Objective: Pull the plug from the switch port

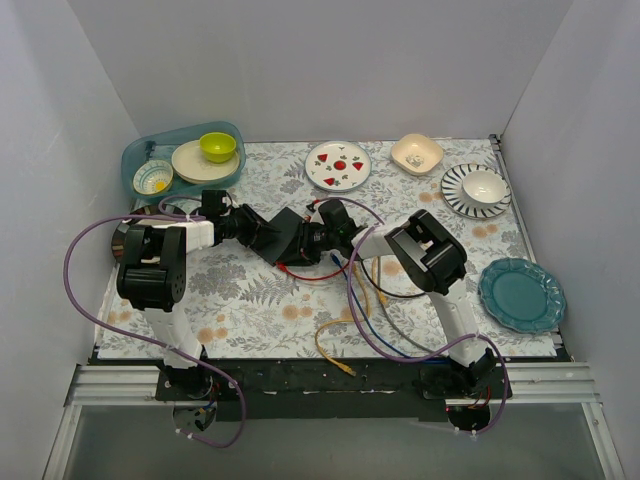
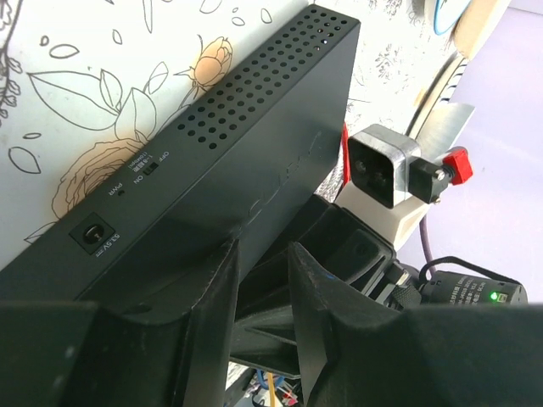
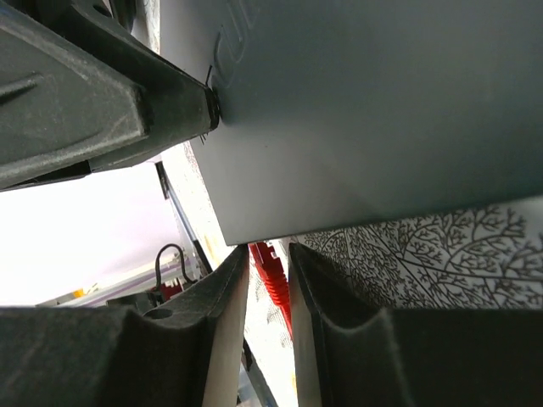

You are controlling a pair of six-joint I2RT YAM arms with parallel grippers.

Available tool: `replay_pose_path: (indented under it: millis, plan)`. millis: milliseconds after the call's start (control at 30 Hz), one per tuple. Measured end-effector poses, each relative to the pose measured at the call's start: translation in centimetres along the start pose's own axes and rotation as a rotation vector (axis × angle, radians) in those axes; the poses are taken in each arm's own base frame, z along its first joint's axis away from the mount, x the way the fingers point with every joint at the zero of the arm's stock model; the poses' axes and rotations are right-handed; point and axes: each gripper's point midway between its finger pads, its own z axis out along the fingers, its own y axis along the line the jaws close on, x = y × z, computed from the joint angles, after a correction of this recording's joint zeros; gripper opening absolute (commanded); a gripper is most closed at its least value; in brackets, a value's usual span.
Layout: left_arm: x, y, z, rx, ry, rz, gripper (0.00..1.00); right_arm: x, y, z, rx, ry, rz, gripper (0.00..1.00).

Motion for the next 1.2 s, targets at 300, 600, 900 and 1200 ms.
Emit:
replay_pose_path:
  millis: [300, 600, 900, 1200]
  plan:
    - [-0.1, 0.0, 0.0, 0.009, 0.005, 0.000, 0.30, 0.0, 0.2, 0.3, -0.018, 0.016, 0.006, 0.36]
    - [-0.2, 0.0, 0.1, 0.013, 0.003, 0.008, 0.30, -0.1, 0.5, 1.0, -0.034, 0.033, 0.015, 0.25]
    - [0.0, 0.1, 0.1, 0.016, 0.008, 0.011, 0.30, -0.2, 0.6, 1.3, -0.042, 0.028, 0.009, 0.01]
    - [1.4, 0.6, -0.9, 0.014, 0.015, -0.009, 0.30, -0.1, 0.4, 1.2, -0.058, 0.022, -0.006, 0.01]
